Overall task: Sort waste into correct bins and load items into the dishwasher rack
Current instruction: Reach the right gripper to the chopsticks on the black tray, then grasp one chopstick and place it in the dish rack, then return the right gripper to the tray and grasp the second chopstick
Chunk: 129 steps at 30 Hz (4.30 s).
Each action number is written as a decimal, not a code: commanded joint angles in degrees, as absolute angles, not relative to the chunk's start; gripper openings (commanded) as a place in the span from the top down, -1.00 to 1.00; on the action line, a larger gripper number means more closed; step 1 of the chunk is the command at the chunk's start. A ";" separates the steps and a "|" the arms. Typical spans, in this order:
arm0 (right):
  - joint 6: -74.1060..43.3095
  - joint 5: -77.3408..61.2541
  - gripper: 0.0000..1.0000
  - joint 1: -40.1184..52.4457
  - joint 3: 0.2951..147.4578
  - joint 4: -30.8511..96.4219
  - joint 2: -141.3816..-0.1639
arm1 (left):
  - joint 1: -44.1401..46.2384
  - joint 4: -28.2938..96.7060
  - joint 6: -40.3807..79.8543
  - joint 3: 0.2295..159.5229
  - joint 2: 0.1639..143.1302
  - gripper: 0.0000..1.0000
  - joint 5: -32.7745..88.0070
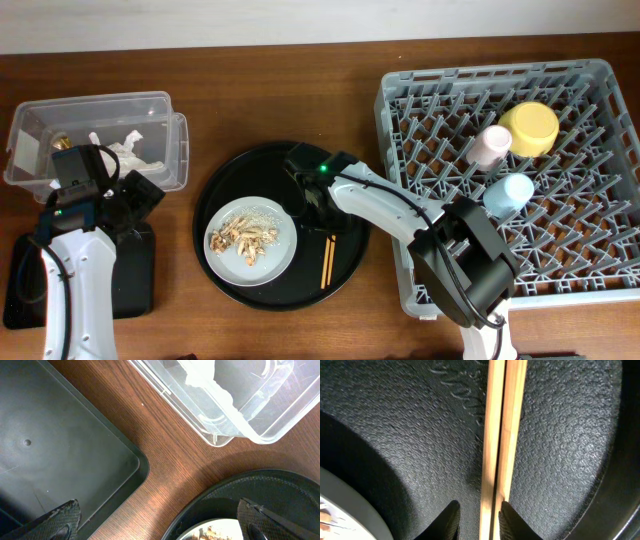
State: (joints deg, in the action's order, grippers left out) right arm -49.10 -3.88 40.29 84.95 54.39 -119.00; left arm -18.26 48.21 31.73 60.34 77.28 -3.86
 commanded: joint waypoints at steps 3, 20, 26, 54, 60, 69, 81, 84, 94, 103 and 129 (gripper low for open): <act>-49.60 -2.37 0.39 40.49 84.53 53.76 -118.96 | -18.55 48.10 31.22 61.39 77.25 -0.98 -4.14; -49.58 -2.07 0.39 40.49 84.53 52.80 -122.72 | -18.55 48.10 31.22 61.39 77.25 -0.98 -4.12; -49.56 -2.87 0.52 40.49 84.58 52.10 -122.93 | -18.55 48.10 31.22 61.39 77.25 -0.98 -4.12; 1.30 -4.71 0.92 3.29 126.08 90.21 -123.02 | -18.55 48.10 31.22 61.39 77.25 -0.98 -4.14; 5.37 -12.71 0.92 4.49 116.95 84.95 -123.00 | -18.55 48.10 31.22 61.39 77.25 -0.98 -4.14; 5.28 -15.25 -0.09 7.66 116.22 85.41 -123.02 | -18.55 48.10 31.22 61.39 77.25 -0.98 -4.14; -3.62 -22.59 -0.95 18.74 116.07 84.14 -123.02 | -18.55 48.10 31.22 61.39 77.25 -0.98 -4.14; -12.95 -15.33 -0.87 25.45 114.61 80.79 -123.02 | -18.55 48.10 31.22 61.39 77.25 -0.98 -4.14; -32.18 1.13 -0.12 38.63 101.25 67.13 -123.17 | -18.55 48.10 31.22 61.39 77.25 -0.98 -4.14; -33.54 -0.58 0.26 38.61 88.03 54.63 -123.17 | -18.55 48.10 31.22 61.39 77.25 -0.98 -4.14; -3.07 -2.35 0.92 16.05 122.30 87.33 -120.51 | -18.55 48.10 31.22 61.39 77.25 -0.98 -4.12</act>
State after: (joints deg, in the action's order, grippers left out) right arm -13.04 -2.57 19.27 121.97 84.86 -120.92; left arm -18.26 48.21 31.70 60.60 77.28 -3.86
